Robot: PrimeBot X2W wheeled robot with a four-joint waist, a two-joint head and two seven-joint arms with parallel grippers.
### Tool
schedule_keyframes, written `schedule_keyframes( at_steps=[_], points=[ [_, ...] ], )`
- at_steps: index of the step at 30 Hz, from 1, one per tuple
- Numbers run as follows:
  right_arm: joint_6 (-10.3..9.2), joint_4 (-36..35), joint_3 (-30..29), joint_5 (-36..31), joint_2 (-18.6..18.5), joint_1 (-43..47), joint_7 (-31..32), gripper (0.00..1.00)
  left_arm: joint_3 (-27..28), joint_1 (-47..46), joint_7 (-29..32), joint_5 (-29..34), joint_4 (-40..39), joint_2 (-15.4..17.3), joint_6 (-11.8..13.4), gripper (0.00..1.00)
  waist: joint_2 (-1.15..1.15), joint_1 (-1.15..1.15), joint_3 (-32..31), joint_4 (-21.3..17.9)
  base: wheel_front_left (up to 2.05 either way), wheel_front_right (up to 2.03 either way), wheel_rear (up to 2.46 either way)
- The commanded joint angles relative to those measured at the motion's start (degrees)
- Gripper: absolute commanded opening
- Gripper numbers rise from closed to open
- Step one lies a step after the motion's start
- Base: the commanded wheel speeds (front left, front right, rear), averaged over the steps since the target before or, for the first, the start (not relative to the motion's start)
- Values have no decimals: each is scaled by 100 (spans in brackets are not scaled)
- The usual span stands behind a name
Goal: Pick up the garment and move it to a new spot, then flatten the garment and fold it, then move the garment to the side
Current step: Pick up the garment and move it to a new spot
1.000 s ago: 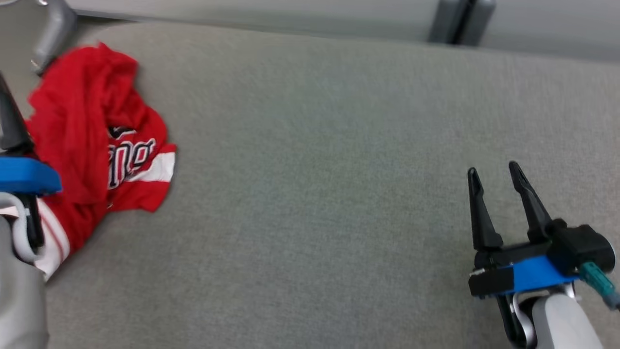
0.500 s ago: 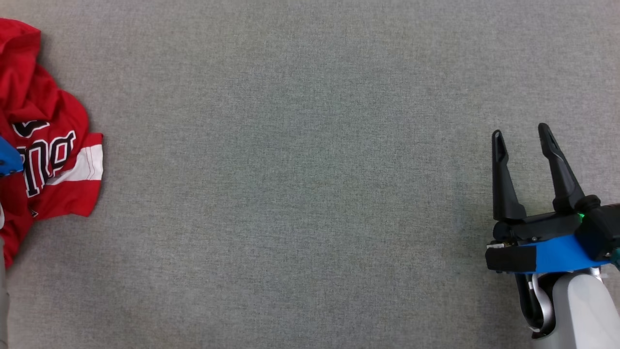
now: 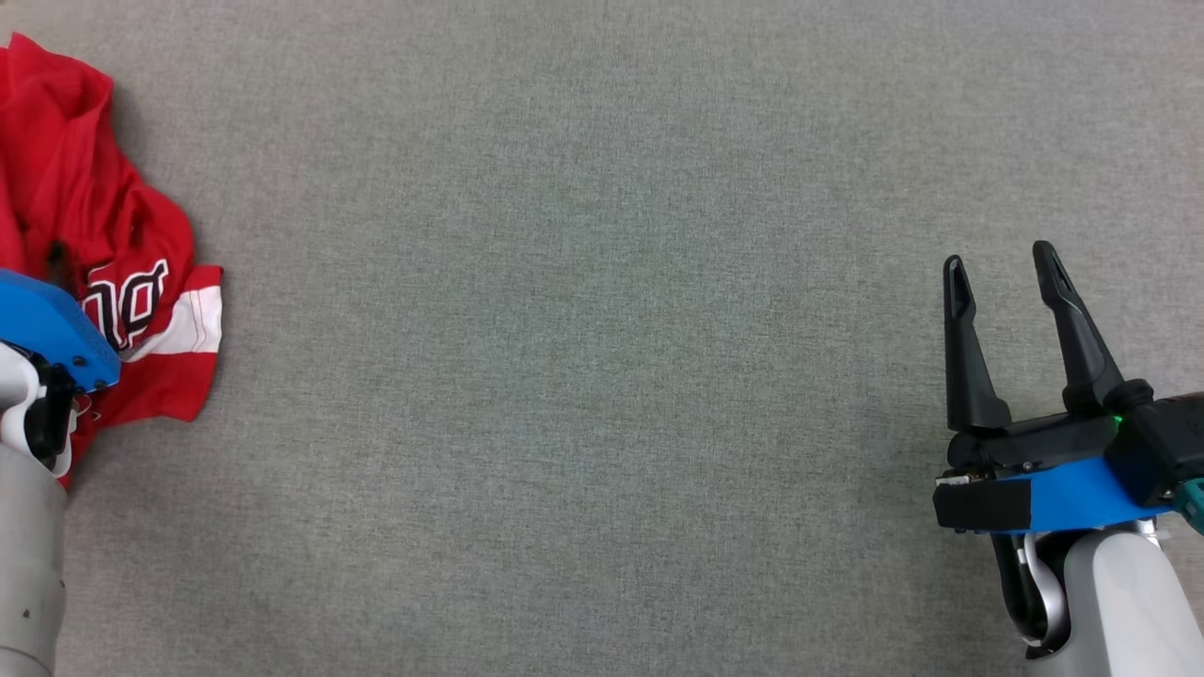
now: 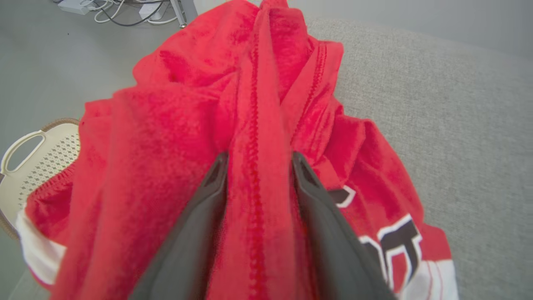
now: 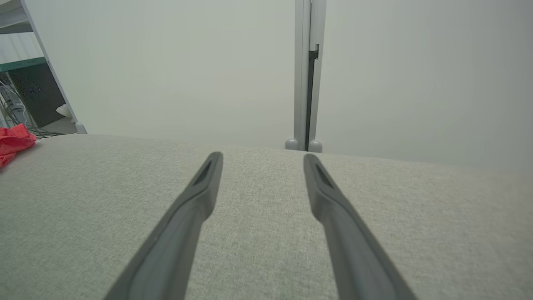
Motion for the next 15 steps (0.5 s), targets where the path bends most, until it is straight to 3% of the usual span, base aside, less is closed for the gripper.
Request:
schedule_keyframes(
  at_steps=[1,15],
  points=[
    [1,8,7,20,-24,4,8,100,-15,14,-91,-43,15,26,-23,0,0,0,-60,-23,0,0,0],
    [1,371,138,266,-24,252,-115,100,-521,-275,-1349,219,-404,294,-19,0,0,0,-914,-163,0,0,0]
  ],
)
